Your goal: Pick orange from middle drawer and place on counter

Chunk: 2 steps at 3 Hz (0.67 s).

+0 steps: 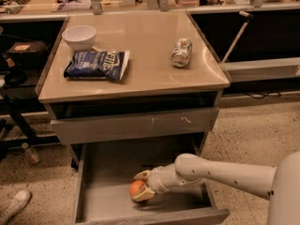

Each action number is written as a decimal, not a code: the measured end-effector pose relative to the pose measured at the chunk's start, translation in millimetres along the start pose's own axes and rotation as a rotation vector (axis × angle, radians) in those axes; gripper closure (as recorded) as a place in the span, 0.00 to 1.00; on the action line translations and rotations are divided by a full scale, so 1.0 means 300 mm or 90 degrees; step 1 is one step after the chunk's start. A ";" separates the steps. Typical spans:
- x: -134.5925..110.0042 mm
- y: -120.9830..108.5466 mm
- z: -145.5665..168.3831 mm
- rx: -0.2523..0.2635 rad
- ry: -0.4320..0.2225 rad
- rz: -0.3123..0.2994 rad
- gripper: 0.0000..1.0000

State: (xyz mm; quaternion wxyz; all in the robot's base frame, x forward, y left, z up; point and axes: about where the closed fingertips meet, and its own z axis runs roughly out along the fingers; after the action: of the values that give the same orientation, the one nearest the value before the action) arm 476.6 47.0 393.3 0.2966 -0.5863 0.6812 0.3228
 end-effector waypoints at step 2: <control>-0.031 0.012 -0.003 -0.006 0.003 0.005 1.00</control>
Offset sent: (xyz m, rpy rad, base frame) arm -0.0029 0.0091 0.0194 -0.0091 0.0233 0.0024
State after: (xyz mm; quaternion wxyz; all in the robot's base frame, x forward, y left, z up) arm 474.2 52.5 401.5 0.2911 -0.5859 0.6824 0.3259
